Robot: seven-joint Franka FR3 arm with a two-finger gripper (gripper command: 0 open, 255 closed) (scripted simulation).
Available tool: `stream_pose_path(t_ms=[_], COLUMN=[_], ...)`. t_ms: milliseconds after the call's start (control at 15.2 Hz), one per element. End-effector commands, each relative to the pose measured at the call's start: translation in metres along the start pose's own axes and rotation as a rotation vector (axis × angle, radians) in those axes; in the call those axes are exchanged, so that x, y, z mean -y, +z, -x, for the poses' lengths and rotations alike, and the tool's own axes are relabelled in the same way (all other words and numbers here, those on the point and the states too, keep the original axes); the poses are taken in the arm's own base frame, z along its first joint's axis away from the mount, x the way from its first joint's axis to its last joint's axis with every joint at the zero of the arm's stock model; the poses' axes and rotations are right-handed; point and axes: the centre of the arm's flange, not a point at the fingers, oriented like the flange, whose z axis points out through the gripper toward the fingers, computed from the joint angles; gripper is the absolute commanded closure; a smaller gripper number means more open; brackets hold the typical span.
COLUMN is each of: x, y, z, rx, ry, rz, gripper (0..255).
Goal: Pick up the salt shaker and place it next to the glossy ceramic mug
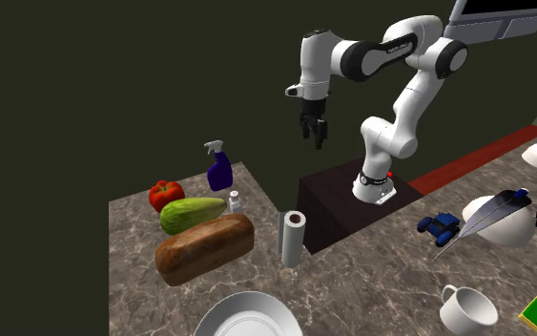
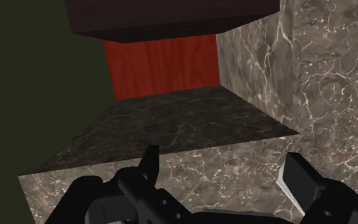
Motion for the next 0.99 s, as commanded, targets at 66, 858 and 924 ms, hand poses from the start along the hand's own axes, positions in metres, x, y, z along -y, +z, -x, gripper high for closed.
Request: stream_pose_path(t_ms=[66, 858, 924], x=[-0.002, -0.018, -0.019], y=[0.018, 0.090, 0.095], z=[-0.037, -0.175, -0.187], rx=[-0.003, -0.010, -0.010], ry=[0.011, 0.054, 0.058], rz=[0.012, 0.061, 0.065], gripper=[0, 0, 0])
